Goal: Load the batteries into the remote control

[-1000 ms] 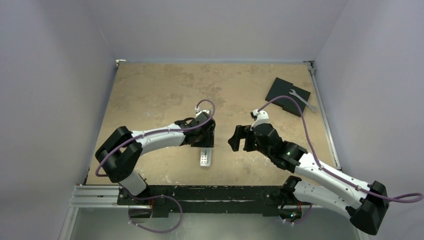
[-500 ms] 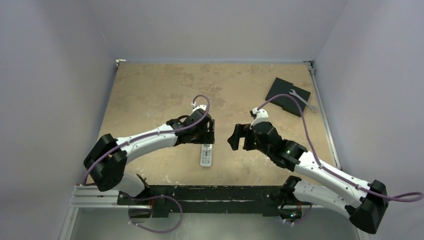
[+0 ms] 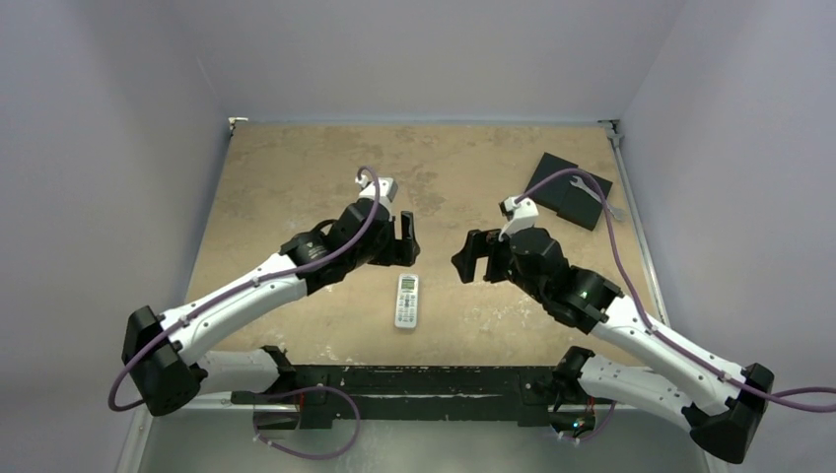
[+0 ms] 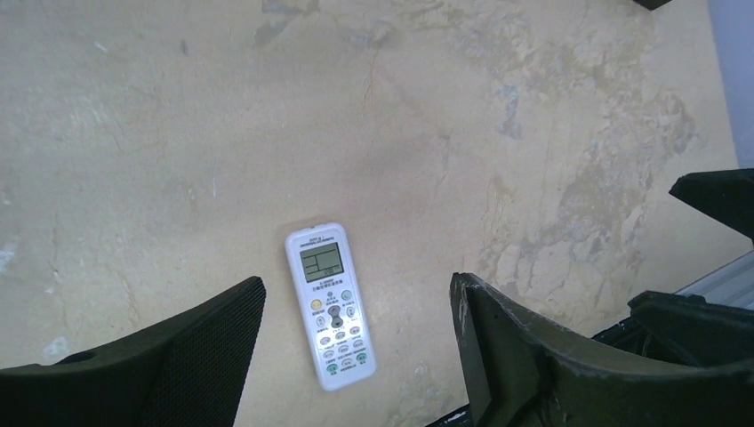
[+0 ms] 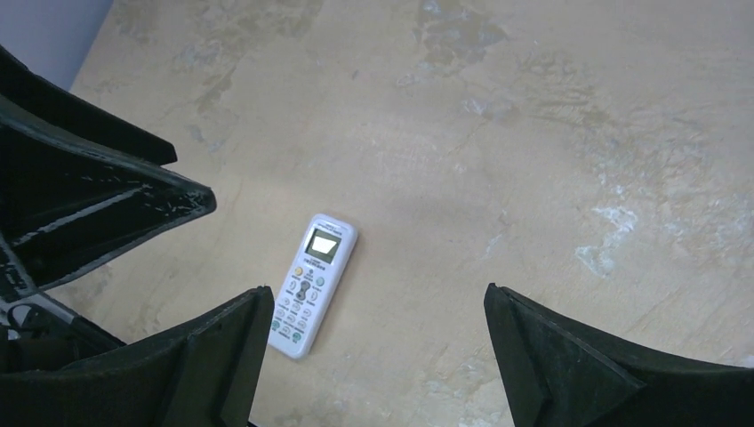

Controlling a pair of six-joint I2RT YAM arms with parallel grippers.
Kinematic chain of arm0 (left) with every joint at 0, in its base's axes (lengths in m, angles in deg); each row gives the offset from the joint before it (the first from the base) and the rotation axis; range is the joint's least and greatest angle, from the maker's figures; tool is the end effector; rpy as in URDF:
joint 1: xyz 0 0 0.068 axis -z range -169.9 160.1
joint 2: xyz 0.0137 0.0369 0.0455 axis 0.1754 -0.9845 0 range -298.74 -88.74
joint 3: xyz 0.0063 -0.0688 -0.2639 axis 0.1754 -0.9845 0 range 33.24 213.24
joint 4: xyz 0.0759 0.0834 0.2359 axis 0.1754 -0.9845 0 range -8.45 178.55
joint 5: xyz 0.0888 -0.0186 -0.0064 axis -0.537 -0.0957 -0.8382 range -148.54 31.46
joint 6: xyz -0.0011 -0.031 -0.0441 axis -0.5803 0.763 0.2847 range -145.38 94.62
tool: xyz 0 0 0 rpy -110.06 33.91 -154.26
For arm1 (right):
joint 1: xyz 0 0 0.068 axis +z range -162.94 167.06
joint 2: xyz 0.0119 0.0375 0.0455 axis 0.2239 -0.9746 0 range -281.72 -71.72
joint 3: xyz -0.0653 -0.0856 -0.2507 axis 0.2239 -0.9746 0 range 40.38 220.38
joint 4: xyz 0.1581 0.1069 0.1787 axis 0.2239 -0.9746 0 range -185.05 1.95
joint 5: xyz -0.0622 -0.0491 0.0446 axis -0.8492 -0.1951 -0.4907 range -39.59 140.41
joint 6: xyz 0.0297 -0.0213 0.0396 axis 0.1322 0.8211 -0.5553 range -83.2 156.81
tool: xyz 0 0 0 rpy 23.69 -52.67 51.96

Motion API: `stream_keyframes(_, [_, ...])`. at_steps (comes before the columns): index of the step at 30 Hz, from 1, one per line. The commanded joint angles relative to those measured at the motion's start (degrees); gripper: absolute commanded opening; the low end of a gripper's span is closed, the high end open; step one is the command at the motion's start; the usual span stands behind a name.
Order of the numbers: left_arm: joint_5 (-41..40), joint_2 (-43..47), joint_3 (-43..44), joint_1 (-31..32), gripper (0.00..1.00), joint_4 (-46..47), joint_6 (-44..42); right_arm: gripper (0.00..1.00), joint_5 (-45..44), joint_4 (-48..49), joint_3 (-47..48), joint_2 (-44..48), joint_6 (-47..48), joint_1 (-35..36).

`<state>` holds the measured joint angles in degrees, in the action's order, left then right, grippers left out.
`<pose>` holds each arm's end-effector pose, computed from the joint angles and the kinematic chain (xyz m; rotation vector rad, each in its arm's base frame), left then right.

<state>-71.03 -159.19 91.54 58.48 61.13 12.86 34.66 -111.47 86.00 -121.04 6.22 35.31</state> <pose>0.1836 -0.1950 0.3001 0.0852 2.3027 -0.5599 0.1355 0.1372 0.3085 -0.1447 2.0703 0.5818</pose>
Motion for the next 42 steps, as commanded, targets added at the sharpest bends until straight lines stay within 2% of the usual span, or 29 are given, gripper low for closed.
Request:
stream_keyframes(1, [-2.1,4.1,4.7,-1.4,0.78,-3.2,-5.2,0.99,-3.4,-1.5,4.7,1.2,4.8,-0.3])
stream_keyframes(4, [-0.6,6.2,6.3,-4.6,0.83,-5.3,-7.0,0.99,-5.7,-3.2,7.1,1.3,6.6,-0.3])
stream_keyframes(6, [2.5,7.6,7.0,-8.1,0.93,-6.4,-7.9,0.99,-6.7,-3.8,8.7,1.4,7.8,-0.4])
stream_keyframes(9, [5.2,9.7,7.9,-12.1,0.98,-7.4,-9.1,0.99,-5.9,-4.2,11.1,1.5,9.3,-1.3])
stream_keyframes(15, [5.3,11.0,10.6,-14.4,0.99,-10.0,-11.8,0.99,-0.2,-5.7,14.9,0.1,10.8,-8.3])
stream_keyframes(18, [8.5,10.6,10.5,-18.4,0.99,-10.7,-12.8,0.99,4.5,-5.0,14.6,0.3,10.2,-14.2])
stream_keyframes(22, [12.5,11.3,7.8,-25.6,0.99,-9.3,-13.6,0.99,7.6,-3.5,12.7,1.4,8.6,-18.2])
stream_keyframes(25, [12.8,12.3,5.8,-26.5,0.98,-8.0,-13.7,0.99,10.0,-2.3,10.8,2.2,7.9,-19.7])
stream_keyframes(27, [9.7,14.0,4.7,-26.5,0.99,-7.2,-14.2,0.99,10.5,-1.0,9.1,4.0,8.4,-19.8])
stream_keyframes(34, [9.8,21.7,-1.4,-26.5,0.99,-2.2,-15.9,0.99,7.4,4.5,1.1,13.2,10.6,-19.8])
stream_keyframes(42, [10.3,26.8,-7.9,-26.5,0.99,1.8,-16.1,0.99,9.5,8.2,-1.2,17.7,13.2,-19.7])
